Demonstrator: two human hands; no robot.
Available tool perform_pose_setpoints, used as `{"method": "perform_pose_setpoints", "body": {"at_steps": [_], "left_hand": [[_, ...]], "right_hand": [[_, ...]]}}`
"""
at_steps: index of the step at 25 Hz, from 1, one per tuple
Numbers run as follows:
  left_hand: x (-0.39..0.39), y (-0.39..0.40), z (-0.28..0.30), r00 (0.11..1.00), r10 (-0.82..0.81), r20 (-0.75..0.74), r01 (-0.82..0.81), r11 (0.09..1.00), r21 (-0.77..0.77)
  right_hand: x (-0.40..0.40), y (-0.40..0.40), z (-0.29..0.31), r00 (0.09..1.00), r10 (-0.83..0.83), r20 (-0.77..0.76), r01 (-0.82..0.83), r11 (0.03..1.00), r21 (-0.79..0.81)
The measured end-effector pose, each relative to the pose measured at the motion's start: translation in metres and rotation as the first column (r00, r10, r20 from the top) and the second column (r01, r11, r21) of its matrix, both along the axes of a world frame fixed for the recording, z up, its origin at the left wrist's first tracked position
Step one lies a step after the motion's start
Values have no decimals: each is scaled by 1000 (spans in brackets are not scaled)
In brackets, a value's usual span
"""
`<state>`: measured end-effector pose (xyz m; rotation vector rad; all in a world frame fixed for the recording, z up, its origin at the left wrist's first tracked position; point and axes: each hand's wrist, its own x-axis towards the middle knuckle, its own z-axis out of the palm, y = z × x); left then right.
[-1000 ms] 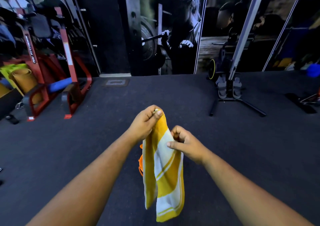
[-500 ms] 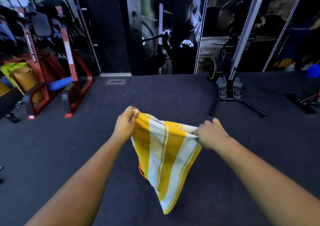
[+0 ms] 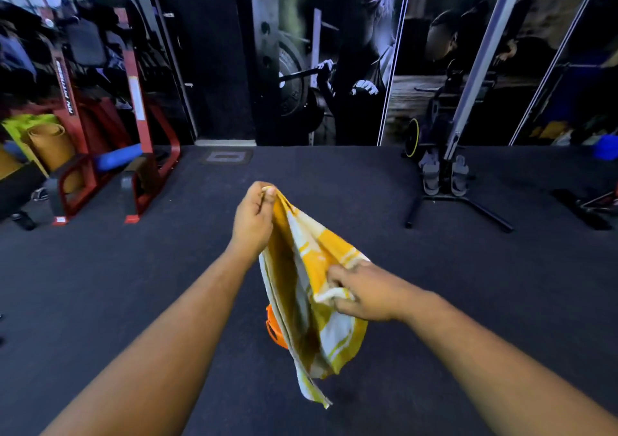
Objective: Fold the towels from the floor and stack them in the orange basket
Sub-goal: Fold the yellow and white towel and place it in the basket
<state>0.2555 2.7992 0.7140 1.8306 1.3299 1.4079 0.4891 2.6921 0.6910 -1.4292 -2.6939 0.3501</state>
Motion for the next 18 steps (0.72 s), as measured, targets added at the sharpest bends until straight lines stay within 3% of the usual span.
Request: {"method": "perform_pose_setpoints", "body": {"at_steps": [2, 5, 8, 10, 12, 13, 16, 18], "left_hand": [[-17, 3, -8, 999, 54, -1, -54, 999, 0], [-34, 3, -23, 994, 89, -67, -91, 996, -23], [-46, 6, -30, 988, 129, -88, -132, 991, -33], [-51, 10, -33, 973, 94, -210, -104, 994, -38], [-46, 10, -32, 935, 24, -353, -48, 997, -59], [-43, 11, -28, 937, 35, -348, -55, 997, -48], [-44, 19, -13, 959, 108, -263, -114, 993, -10], [-44, 26, -4, 923, 108, -370, -136, 989, -51]], "right_hand": [[18, 0, -5, 965, -250, 84, 247, 968, 43], [33, 3, -8, 903, -347, 252, 247, 901, 357], [53, 9, 9, 899, -419, 126, 270, 757, 595], [67, 17, 24, 835, -493, 246, 336, 810, 481], [72, 22, 29, 778, -466, 422, 362, 881, 306], [73, 23, 34, 779, -472, 413, 382, 879, 285], [80, 30, 54, 824, -561, -79, 545, 747, 381], [86, 37, 63, 799, -560, -218, 600, 717, 356]]}}
